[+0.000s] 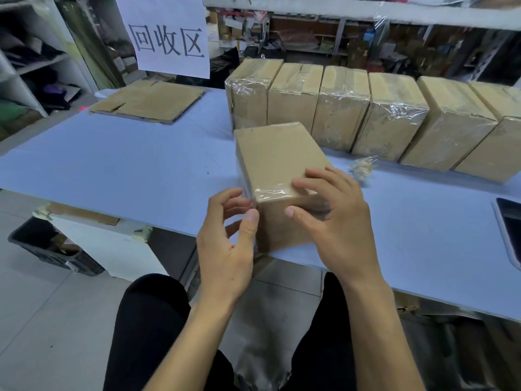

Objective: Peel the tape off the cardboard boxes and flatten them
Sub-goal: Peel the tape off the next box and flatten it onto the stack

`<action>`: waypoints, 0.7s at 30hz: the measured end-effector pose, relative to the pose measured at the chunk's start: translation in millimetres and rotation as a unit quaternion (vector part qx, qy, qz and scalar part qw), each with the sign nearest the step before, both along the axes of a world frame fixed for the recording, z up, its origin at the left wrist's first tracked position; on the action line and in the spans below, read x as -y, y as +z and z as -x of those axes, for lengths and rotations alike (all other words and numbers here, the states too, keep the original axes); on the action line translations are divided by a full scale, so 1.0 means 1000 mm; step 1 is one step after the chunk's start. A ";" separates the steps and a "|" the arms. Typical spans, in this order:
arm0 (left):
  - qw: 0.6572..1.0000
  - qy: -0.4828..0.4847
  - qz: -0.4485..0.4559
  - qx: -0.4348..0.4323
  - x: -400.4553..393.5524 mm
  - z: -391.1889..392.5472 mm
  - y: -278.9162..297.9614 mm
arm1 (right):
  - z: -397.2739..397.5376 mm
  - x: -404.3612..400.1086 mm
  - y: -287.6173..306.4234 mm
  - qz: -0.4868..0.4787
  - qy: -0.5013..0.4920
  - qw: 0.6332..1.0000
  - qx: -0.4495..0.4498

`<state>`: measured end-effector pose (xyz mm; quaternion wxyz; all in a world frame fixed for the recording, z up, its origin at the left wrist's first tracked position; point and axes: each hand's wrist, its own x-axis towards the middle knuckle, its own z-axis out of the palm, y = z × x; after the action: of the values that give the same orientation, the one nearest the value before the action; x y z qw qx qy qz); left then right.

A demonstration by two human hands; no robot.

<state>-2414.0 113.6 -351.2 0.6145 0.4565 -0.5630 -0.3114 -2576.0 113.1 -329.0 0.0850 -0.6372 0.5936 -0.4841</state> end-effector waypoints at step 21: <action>0.957 -0.156 -0.017 0.244 0.050 -0.002 0.050 | 0.006 0.006 -0.002 -0.017 0.030 0.999 0.024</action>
<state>-2412.4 64.0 -301.3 0.3938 0.4355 -0.7549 -0.2922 -2582.5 107.3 -330.6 0.1251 -0.6415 0.5801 -0.4861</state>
